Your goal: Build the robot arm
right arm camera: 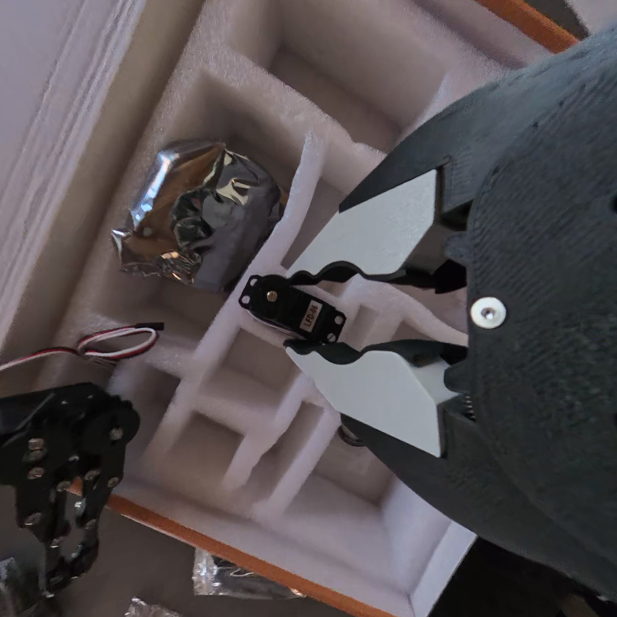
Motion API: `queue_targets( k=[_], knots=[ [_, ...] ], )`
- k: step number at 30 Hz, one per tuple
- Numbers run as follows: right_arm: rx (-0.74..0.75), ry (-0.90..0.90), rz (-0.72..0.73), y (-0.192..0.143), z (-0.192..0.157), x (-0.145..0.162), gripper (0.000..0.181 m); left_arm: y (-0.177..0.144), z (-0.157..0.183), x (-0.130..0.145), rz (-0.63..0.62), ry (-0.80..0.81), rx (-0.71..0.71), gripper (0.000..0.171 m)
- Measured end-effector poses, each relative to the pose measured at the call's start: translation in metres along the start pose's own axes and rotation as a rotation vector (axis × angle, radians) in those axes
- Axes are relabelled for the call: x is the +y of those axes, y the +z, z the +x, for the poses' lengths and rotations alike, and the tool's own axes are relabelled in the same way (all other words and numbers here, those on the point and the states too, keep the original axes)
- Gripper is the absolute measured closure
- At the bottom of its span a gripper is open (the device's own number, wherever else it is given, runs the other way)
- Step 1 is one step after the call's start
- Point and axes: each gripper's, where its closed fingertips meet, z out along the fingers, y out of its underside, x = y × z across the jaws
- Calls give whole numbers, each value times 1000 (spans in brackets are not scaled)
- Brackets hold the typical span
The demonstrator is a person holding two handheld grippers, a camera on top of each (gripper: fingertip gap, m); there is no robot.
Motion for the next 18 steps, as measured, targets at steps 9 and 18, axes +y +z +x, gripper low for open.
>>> queue_targets(
  k=[9,18],
  knots=[
    [-502,320,248,-88,-4,-57,158,-6,-3,-18,27,-10,13,128],
    [-1388,692,429,-320,-5,-68,158,62,166,-88,23,78,766,128]
  ],
)
